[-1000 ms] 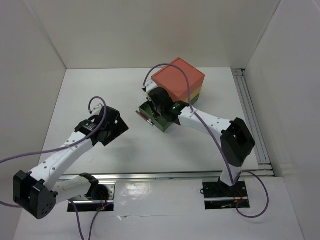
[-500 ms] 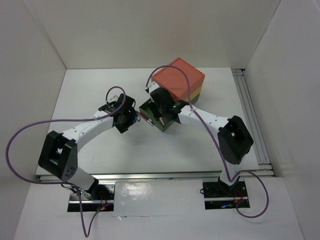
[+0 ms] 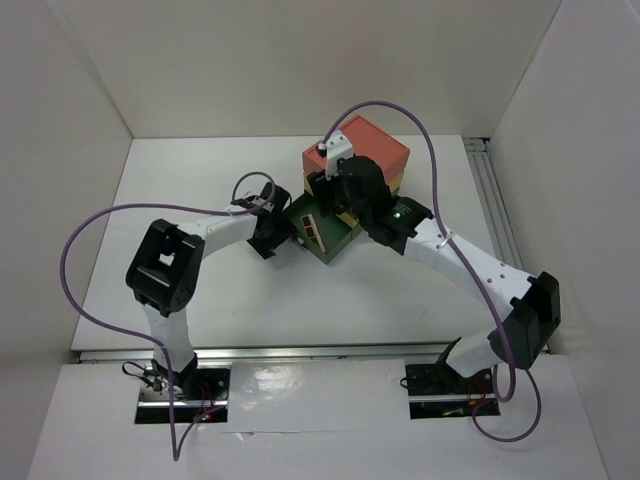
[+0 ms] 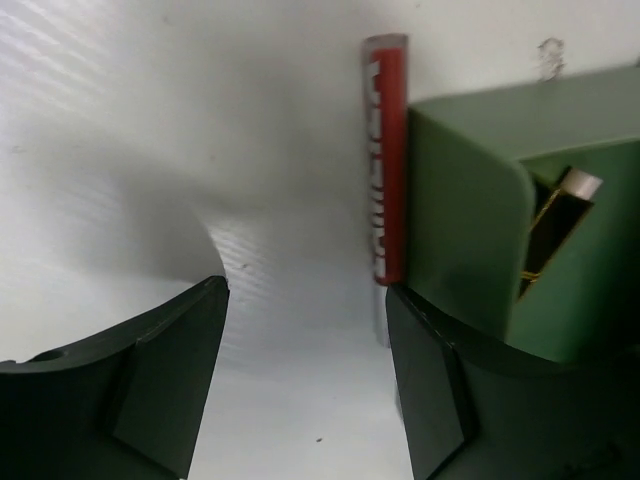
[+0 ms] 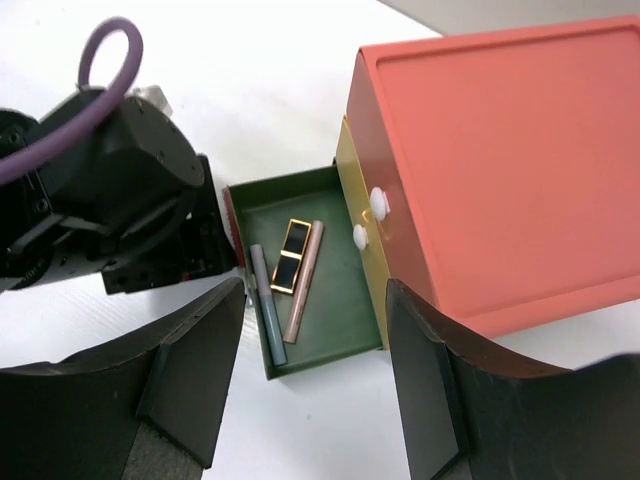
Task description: Organize the makeup
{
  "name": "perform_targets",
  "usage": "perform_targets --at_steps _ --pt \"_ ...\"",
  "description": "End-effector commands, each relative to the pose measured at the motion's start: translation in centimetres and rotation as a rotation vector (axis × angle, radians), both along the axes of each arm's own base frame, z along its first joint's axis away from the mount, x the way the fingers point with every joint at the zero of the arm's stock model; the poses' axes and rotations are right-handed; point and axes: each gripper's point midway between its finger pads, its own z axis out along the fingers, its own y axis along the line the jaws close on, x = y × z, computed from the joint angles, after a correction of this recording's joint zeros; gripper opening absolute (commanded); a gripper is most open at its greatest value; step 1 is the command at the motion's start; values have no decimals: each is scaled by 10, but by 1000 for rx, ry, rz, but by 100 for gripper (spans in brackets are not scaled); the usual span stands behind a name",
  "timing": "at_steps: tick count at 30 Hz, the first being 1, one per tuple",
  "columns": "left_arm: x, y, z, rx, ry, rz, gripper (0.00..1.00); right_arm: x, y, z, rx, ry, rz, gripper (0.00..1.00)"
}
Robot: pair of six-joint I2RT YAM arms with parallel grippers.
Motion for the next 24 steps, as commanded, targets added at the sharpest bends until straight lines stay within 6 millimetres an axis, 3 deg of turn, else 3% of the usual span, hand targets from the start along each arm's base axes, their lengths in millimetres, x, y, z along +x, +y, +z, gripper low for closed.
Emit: perform_targets --at_steps 1,2,9,12,13,14,22,24 --pt "13 0 -2 -3 -15 64 77 4 -5 -9 -6 8 -31 66" --pt "12 1 -11 2 5 76 77 4 -5 -9 -6 8 -31 66" --pt "19 -4 -13 7 -11 86 78 5 -13 -9 -24 -3 -42 66" --pt "15 -2 -25 33 42 94 78 5 -13 -13 -31 3 -42 66" --pt "22 -2 -19 45 37 98 78 5 -15 -13 -34 0 -52 66" --pt "13 5 -22 84 86 111 78 5 -15 -13 -34 0 -52 66" --pt "-18 8 -40 118 187 98 50 5 -22 -4 -27 -33 -76 66" --pt "-19 8 -37 119 188 98 46 5 -22 -4 -27 -33 -77 66"
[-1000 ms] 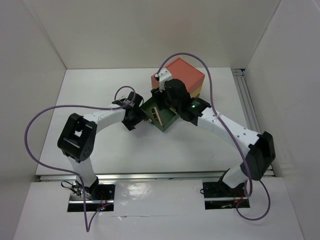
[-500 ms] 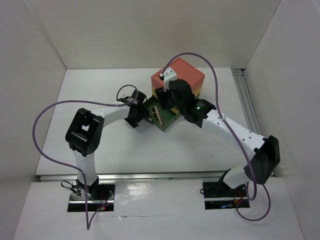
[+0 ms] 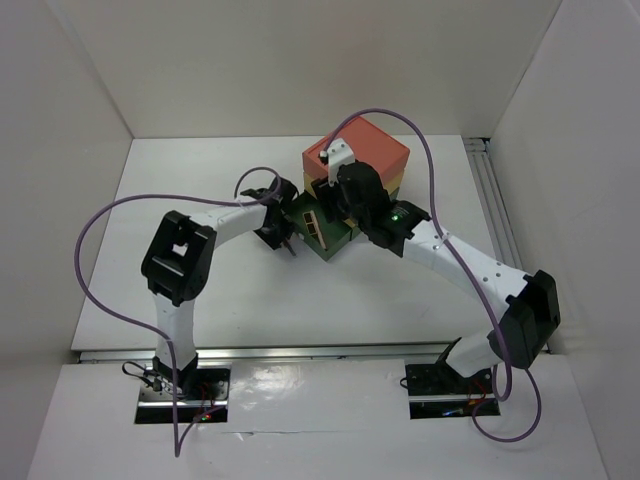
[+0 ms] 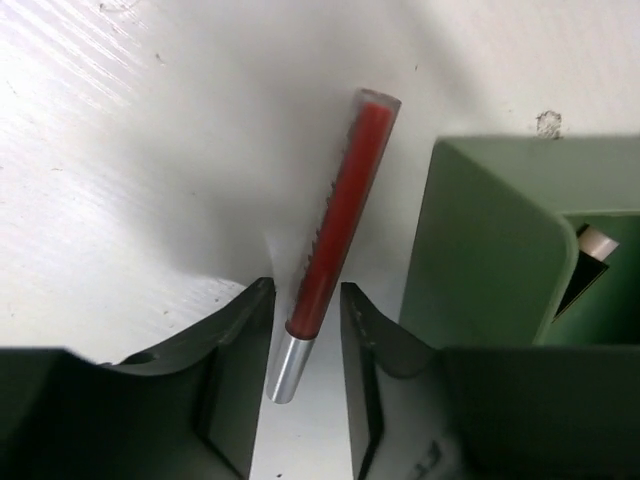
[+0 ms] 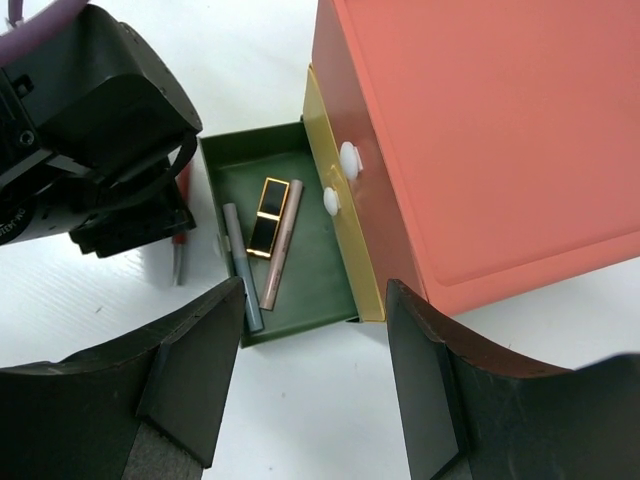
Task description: Organize the makeup
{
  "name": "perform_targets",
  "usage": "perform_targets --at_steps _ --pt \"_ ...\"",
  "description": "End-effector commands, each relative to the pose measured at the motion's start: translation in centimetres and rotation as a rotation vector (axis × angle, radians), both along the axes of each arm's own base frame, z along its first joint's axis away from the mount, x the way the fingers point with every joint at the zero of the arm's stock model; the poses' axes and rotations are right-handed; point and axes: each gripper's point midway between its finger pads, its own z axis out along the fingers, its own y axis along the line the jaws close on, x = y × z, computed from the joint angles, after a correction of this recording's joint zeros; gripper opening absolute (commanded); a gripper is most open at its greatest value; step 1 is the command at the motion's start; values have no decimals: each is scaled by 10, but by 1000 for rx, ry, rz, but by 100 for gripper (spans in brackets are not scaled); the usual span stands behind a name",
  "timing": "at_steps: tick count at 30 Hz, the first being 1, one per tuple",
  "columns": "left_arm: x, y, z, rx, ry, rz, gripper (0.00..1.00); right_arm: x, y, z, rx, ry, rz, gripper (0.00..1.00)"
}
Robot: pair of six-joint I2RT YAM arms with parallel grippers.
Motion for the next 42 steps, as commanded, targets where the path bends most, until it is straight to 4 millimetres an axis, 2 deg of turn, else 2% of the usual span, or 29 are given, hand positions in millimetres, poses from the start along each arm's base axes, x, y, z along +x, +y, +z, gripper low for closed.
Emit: perform_targets --at_steps 1,3,4,6,8,9,11,13,14,18,19,20,21,23,24,25,26,27,28,29,30,34,36,37,38,39,40,42 --pt "-40 14 -29 74 152 -5 45 3 -6 26 47 -71 -24 66" --pt "-49 20 -30 103 183 -2 38 3 -6 26 47 -71 -24 66" --pt "-45 21 -21 100 157 0 35 4 -7 27 44 -74 -33 66" --pt "-49 24 -13 102 141 2 23 3 -8 28 50 -80 -33 66" --pt "-51 30 -7 120 126 8 16 2 -9 32 57 -87 -33 66" --pt "-49 31 0 124 108 3 5 2 -9 32 57 -87 -33 66" --pt "-47 33 20 133 56 -5 0 1 -12 37 62 -97 -42 66" --pt "-47 32 39 168 7 -59 0 -2 -17 42 68 -110 -52 66" --pt "-40 31 61 162 -51 -72 0 -1 -19 42 65 -113 -63 66" --pt "-18 4 112 106 -217 -219 0 -3 -37 48 95 -129 -121 66" --pt "-9 -3 121 93 -265 -254 0 -1 -46 55 123 -137 -155 66" --pt "-2 -14 133 74 -310 -283 0 0 -49 49 124 -126 -168 66" --pt "4 -19 141 63 -341 -306 0 0 -57 56 142 -139 -197 66" --pt "11 -27 143 50 -343 -326 1 2 -73 62 174 -149 -242 66" --pt "20 -32 153 47 -368 -333 1 3 -78 56 161 -137 -254 66" --pt "21 -43 152 26 -364 -355 1 5 -89 62 178 -149 -288 66" --pt "25 -47 139 32 -337 -371 1 4 -93 60 180 -146 -289 69" --pt "33 -52 144 26 -352 -369 1 5 -97 67 196 -164 -299 70" --pt "36 -57 140 17 -345 -376 1 9 -105 68 202 -165 -325 70" --pt "39 -59 126 29 -313 -379 1 10 -106 67 206 -162 -320 70" --pt "44 -64 128 18 -321 -383 1 11 -108 71 214 -167 -320 70" --pt "45 -82 113 -22 -284 -423 6 22 -129 72 219 -171 -383 74" --pt "47 -90 114 -26 -291 -433 23 31 -139 68 215 -163 -426 79" --pt "45 -94 114 -18 -294 -439 32 35 -151 80 239 -186 -459 80" --pt "43 -93 112 -15 -286 -440 38 40 -152 80 243 -181 -453 81" --pt "41 -97 112 -16 -286 -449 51 43 -154 81 245 -180 -455 84" --pt "40 -96 118 -21 -297 -448 54 45 -157 90 260 -194 -452 86" --pt "40 -96 128 -24 -319 -454 57 54 -164 93 249 -201 -441 88"
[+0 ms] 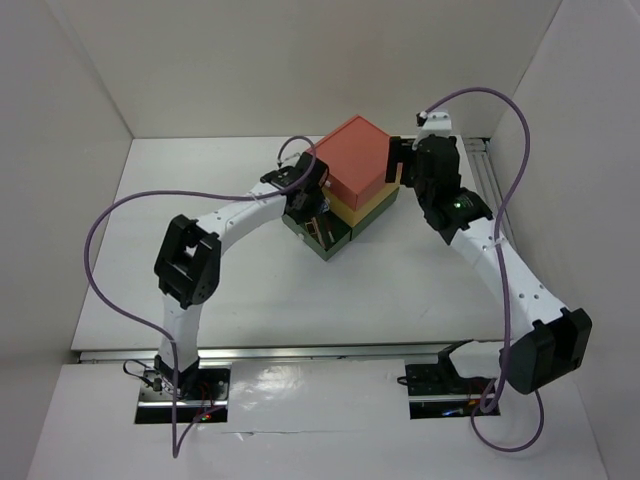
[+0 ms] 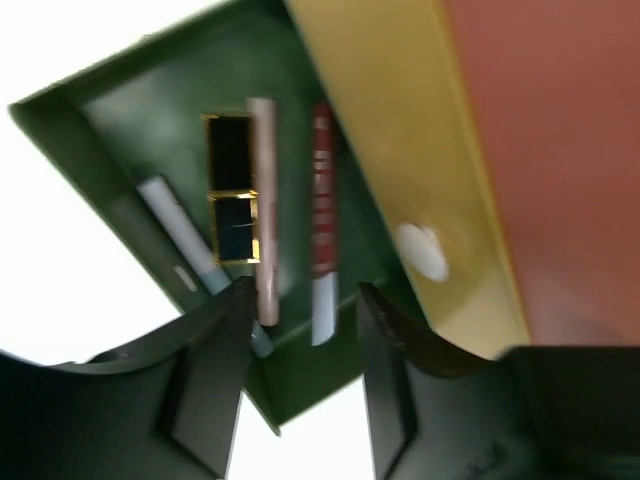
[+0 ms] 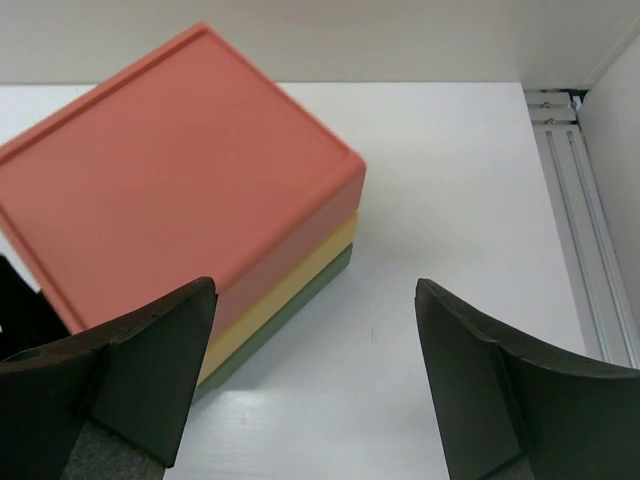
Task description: Organize the makeup
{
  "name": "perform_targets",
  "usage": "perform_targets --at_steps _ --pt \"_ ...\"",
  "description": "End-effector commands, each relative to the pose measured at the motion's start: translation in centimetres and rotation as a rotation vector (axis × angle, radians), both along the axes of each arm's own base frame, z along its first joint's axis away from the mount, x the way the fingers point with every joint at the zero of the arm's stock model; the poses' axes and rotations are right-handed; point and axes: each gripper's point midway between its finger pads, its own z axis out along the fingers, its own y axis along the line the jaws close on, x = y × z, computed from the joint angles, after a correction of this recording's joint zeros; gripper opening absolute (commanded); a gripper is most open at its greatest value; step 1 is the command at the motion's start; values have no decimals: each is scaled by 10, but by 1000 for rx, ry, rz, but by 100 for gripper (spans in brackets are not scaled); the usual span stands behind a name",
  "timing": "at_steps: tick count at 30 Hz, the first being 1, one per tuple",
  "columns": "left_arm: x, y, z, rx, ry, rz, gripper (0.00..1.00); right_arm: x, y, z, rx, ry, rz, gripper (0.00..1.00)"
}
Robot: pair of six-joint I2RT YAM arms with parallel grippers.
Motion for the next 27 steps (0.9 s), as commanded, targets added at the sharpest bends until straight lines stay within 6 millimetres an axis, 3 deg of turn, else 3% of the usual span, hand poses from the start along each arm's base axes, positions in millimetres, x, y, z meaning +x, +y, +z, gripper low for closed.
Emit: perform_targets --at_steps 1,3,6,7,8,9,10,11,12,13,14,15,16,17,18,19,20,21,23,25,27 --pt "5 -9 44 -47 -91 -37 59 20 -2 38 51 -98 20 88" --pt "1 -7 58 -55 -114 -44 59 29 -8 40 46 -101 57 88" --pt "-10 2 62 -39 -118 -64 58 50 -12 44 15 -119 119 90" --pt "-14 3 77 -61 -150 -76 56 61 0 32 6 -94 206 91" --pt "-25 10 67 -45 -125 -76 56 68 3 31 -12 -97 252 91" --pt "-28 12 70 -47 -142 -85 53 75 5 33 -45 -114 324 93" --pt "-34 17 71 -46 -141 -85 51 88 7 15 -55 -77 355 93" --pt "-44 22 74 -48 -163 -116 47 98 2 25 -81 -111 376 93" --pt "-52 27 69 -41 -153 -116 42 105 3 21 -89 -101 410 93" --pt "-54 30 69 -28 -173 -142 29 115 12 2 -80 -65 485 93" --pt "-64 35 59 -25 -155 -149 18 120 16 -5 -80 -50 508 93" --pt "-69 39 49 -4 -134 -159 10 129 13 3 -78 -66 511 91" --pt "-70 41 45 1 -139 -154 7 135 14 1 -81 -69 542 91" --pt "-74 44 36 13 -119 -154 0 144 19 -17 -68 -38 567 91" --pt "-76 41 30 6 -98 -168 0 152 17 -12 -66 -53 572 90" --pt "-79 43 16 23 -67 -169 0 155 20 -16 -60 -44 587 90" --pt "-76 37 14 5 -69 -180 0 163 22 -31 -49 -14 601 90" --pt "-80 38 0 10 -44 -186 0 167 25 -29 -55 -15 619 89" --pt "-82 38 -21 26 -1 -177 0 174 26 -48 -32 26 647 80" --pt "-78 35 -31 25 8 -170 0 171 32 -57 -19 57 693 64" --pt "-71 35 -46 45 20 -147 0 167 36 -71 -7 82 723 58"
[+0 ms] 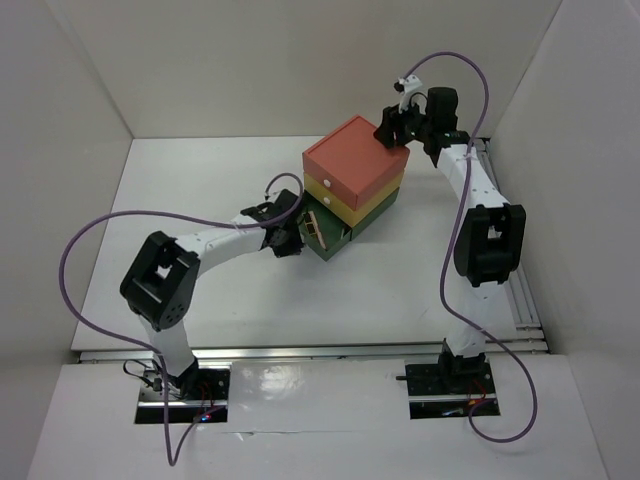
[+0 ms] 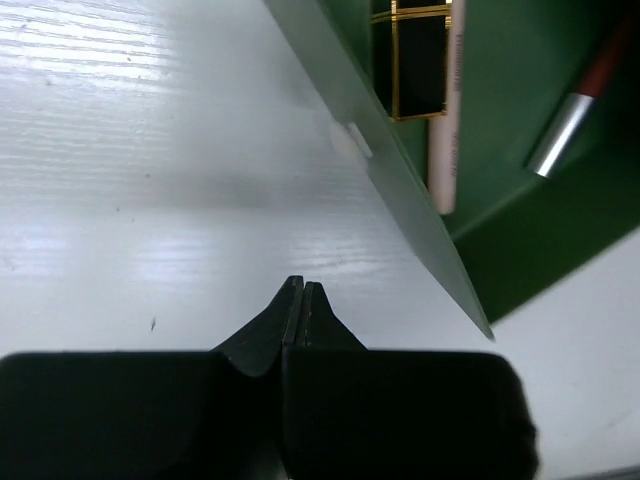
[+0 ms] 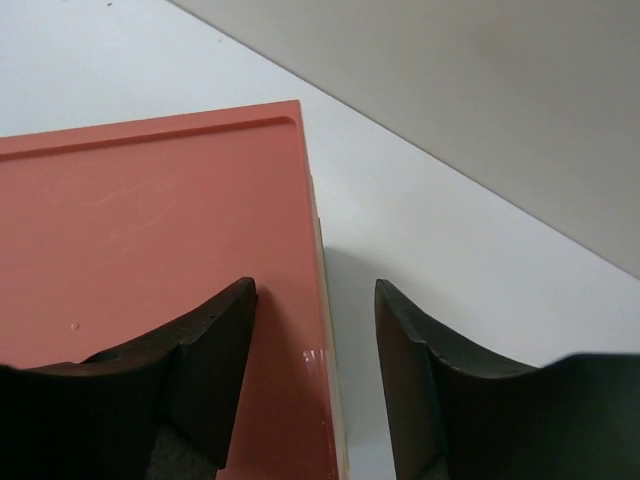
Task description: Organize the makeup
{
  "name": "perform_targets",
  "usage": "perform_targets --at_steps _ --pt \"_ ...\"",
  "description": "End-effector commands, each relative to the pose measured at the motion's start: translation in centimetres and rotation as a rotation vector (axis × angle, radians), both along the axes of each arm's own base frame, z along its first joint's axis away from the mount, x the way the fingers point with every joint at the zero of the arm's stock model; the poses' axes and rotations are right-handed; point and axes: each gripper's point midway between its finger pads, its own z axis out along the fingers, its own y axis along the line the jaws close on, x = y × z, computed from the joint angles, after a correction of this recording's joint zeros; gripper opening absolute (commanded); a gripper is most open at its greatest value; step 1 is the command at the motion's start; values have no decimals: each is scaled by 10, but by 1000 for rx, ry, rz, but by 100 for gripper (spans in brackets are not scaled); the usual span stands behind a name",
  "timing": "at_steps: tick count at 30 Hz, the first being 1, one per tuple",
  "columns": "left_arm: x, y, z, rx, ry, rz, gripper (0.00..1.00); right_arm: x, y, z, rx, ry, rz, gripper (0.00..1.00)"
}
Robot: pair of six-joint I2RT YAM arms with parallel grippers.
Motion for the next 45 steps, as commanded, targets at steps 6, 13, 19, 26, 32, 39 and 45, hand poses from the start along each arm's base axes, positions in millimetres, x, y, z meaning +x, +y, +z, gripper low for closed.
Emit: perform_targets --at_steps 6,13,19,26,32,39,45 --pt "53 -29 -15 -41 -72 10 0 -24 20 -26 -18 78 174 49" --pt "106 -63 -29 -80 -100 7 0 -36 36 -52 -46 137 228 42" --pt "135 -81 -18 -138 -167 36 4 -43 45 -56 -44 140 235 42" --pt "132 -90 -4 -229 -200 26 38 -45 44 -54 -30 138 217 42" --pt "117 -97 3 -378 -205 22 50 -48 43 -54 -19 144 201 42" --pt "98 -52 16 -208 -149 113 50 -39 31 -38 -43 109 108 44" --pt "50 18 39 -46 -120 224 53 -4 4 32 31 4 -102 60"
